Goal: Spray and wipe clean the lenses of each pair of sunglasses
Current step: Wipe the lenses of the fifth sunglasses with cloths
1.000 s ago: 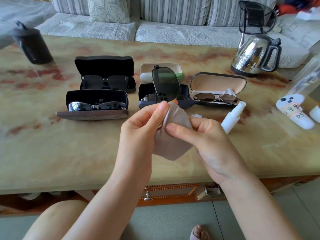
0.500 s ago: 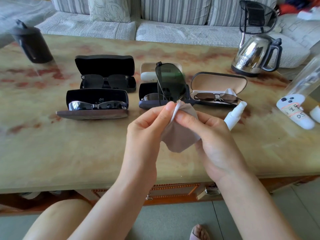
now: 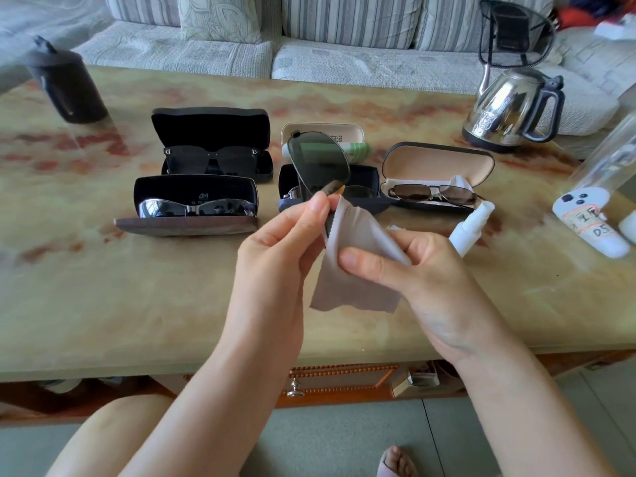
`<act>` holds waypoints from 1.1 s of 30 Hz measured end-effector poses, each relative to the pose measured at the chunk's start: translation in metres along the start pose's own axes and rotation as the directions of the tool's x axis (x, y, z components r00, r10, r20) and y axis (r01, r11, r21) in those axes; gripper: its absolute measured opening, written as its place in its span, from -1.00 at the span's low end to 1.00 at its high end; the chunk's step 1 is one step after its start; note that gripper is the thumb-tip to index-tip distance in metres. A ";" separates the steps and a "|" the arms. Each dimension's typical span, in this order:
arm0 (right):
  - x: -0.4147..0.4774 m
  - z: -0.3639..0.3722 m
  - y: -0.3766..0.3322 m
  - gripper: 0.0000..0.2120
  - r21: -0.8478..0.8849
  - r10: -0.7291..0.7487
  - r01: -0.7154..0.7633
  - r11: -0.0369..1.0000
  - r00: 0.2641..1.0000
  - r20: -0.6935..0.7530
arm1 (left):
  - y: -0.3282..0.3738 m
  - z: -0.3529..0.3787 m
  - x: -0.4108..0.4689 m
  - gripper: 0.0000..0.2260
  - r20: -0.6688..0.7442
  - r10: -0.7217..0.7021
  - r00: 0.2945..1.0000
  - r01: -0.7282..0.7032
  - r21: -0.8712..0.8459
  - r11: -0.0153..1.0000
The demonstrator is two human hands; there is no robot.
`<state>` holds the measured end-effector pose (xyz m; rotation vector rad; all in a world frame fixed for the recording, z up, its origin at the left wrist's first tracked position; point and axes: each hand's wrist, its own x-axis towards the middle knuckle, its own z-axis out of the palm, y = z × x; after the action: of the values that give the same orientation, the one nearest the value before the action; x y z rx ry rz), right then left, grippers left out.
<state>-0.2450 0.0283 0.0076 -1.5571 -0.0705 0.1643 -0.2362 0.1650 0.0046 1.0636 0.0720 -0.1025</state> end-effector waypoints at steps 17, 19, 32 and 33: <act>0.005 0.002 0.006 -0.71 0.035 -0.088 0.096 0.995 0.981 -0.170 | -0.013 0.007 0.000 -0.68 0.026 0.054 0.998 -0.057 0.137 0.989; 0.005 0.003 0.006 -0.74 0.037 -0.094 0.103 0.994 0.975 -0.199 | -0.013 0.007 0.000 -0.68 0.033 0.055 0.998 -0.059 0.142 0.988; 0.005 0.003 0.011 -0.62 -0.082 -0.175 0.163 0.983 0.971 -0.161 | -0.011 0.006 0.001 -0.71 -0.054 0.135 0.989 -0.127 0.128 0.984; 0.005 0.003 0.013 -0.59 -0.083 -0.178 0.167 0.983 0.971 -0.159 | -0.010 0.005 0.001 -0.71 -0.061 0.135 0.989 -0.127 0.120 0.985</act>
<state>-0.2415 0.0317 -0.0054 -1.6200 -0.0806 -0.1065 -0.2361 0.1558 -0.0019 1.1846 0.0586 0.0498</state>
